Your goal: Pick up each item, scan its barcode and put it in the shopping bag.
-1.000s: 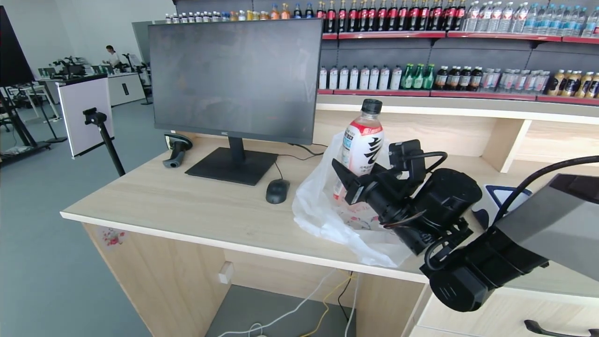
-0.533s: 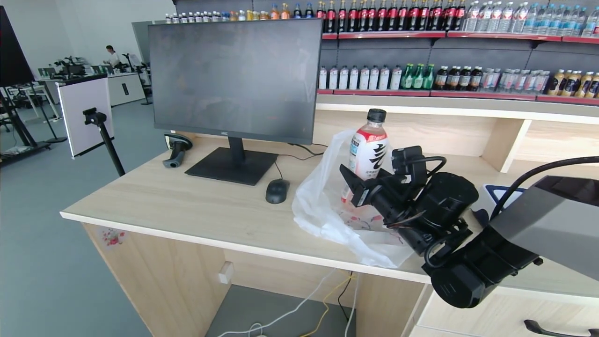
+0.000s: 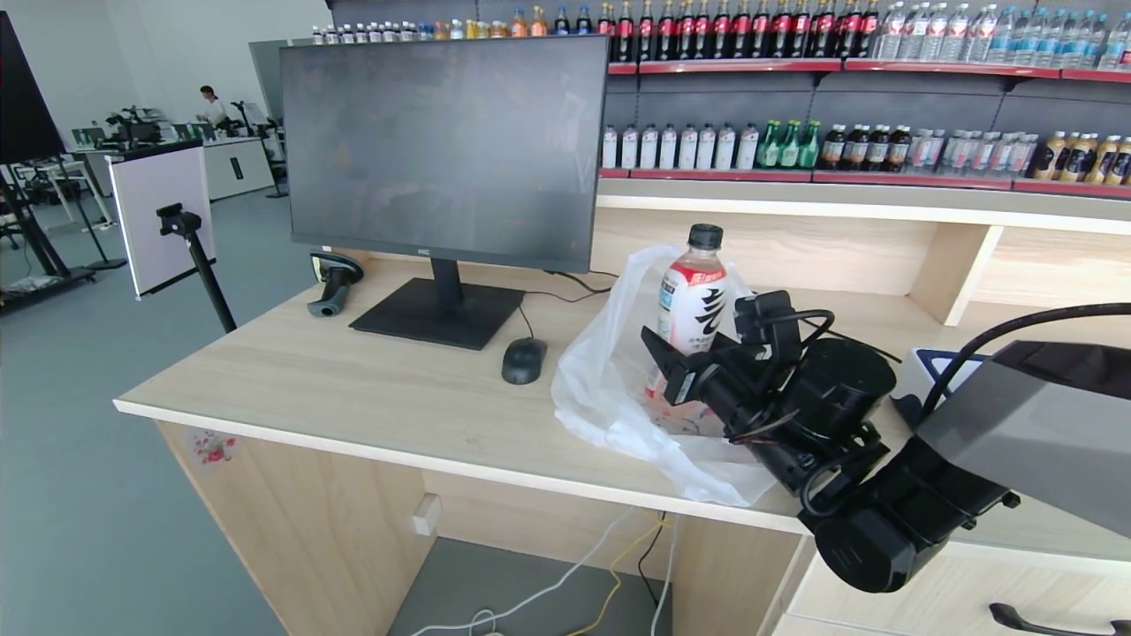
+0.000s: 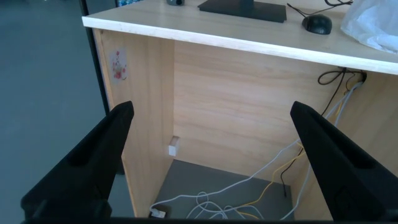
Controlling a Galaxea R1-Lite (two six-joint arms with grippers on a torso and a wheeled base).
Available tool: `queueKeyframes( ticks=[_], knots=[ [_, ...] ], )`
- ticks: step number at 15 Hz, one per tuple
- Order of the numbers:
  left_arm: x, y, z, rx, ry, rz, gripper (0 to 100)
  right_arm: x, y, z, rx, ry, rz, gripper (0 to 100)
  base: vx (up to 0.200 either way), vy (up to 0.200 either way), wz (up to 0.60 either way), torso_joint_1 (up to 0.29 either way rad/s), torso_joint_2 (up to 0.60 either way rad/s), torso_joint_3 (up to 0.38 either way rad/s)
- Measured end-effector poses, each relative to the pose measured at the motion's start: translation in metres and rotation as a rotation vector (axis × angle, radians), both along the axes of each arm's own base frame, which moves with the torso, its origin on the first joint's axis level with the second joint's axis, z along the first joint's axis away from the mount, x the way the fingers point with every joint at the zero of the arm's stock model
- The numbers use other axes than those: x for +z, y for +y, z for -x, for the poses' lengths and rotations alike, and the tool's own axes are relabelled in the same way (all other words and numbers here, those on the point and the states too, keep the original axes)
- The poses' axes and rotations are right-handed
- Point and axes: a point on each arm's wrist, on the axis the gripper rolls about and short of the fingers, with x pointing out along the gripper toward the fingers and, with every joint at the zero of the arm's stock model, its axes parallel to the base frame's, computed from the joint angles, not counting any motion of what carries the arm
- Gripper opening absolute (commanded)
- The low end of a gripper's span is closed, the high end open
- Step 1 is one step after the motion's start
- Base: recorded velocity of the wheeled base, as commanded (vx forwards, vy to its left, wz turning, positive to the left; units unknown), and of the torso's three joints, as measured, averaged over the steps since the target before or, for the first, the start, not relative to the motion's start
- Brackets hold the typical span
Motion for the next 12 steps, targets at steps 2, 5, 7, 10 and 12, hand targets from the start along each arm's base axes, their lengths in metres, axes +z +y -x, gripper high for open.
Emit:
queueKeyframes(
  ticks=[2, 5, 7, 10, 12],
  knots=[
    [0.0, 0.0, 0.0, 0.0, 0.0, 0.0, 100, -0.0009, 0.0001, 0.0009, 0.002, 0.005, -0.002, 0, 0.0, 0.0, 0.0, 0.0, 0.0, 0.0],
    [0.0, 0.0, 0.0, 0.0, 0.0, -0.001, 100, -0.0044, -0.0011, 0.003, 0.002, 0.021, 0.005, 0, 0.0, 0.0, 0.0, 0.0, 0.0, 0.0],
    [0.0, 0.0, 0.0, 0.0, 0.0, -0.001, 100, -0.0063, -0.0016, 0.0041, 0.003, 0.03, 0.01, 0, 0.0, 0.0, 0.0, 0.0, 0.0, 0.0],
    [0.0, 0.0, 0.0, 0.0, 0.0, -0.001, 100, -0.0081, -0.0013, 0.006, 0.006, 0.039, 0.013, 0, 0.0, 0.0, 0.0, 0.0, 0.0, 0.0],
    [0.0, 0.0, 0.0, 0.0, 0.0, -0.002, 100, -0.0091, -0.0009, 0.0073, 0.008, 0.044, 0.016, 0, 0.0, 0.0, 0.0, 0.0, 0.0, 0.0]
  ],
)
